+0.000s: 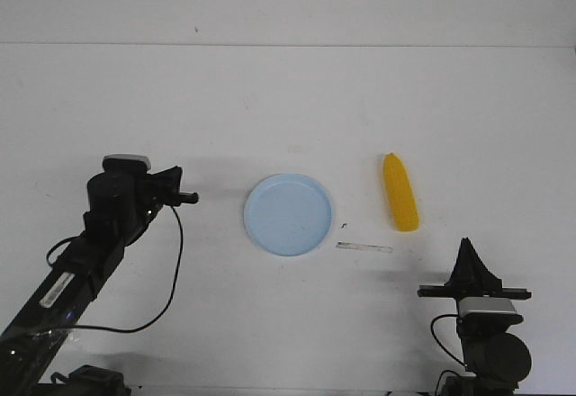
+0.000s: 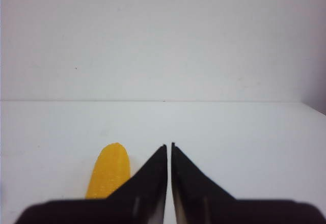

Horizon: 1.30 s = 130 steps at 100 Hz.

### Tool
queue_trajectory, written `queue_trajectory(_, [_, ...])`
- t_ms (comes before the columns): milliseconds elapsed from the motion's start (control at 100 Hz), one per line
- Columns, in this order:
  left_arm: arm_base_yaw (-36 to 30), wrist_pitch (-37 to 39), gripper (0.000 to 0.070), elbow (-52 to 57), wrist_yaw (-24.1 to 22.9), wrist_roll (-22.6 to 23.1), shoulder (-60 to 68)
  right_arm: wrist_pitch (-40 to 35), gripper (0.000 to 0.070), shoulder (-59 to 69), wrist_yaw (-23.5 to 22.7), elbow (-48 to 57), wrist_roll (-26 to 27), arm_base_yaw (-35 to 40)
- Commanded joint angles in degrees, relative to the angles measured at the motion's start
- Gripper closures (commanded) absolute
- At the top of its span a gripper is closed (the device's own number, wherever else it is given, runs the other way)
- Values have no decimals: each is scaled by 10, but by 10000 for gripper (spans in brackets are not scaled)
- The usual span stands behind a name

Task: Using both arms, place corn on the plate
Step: 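Withdraw the left gripper from the plate back to rest, then reach the right gripper to the yellow corn cob and grasp it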

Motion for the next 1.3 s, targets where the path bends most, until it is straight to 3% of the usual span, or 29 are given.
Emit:
queue_trajectory(0, [10,42,700,-28,-3,48,-32,6,689,0,0,-1,7,-1])
queue_trajectory(190, [54,123,700,-133,-3,48,-167,6,689,0,0,-1,7,-1])
queue_trajectory(350, [78,115,700,-195,-3,49,-280,6,689,0,0,-1,7,-1])
queue_trajectory(600, [83,63,699,-230,-3,96,-426,6,689,0,0,-1,7,-1])
queue_trajectory(940, [83,32,699,-230,-3,95,-516,6,689,0,0,-1,7,-1])
queue_trajectory(1290, [83,30,699,-230,-3,95,-529,6,689,0,0,-1,7,-1])
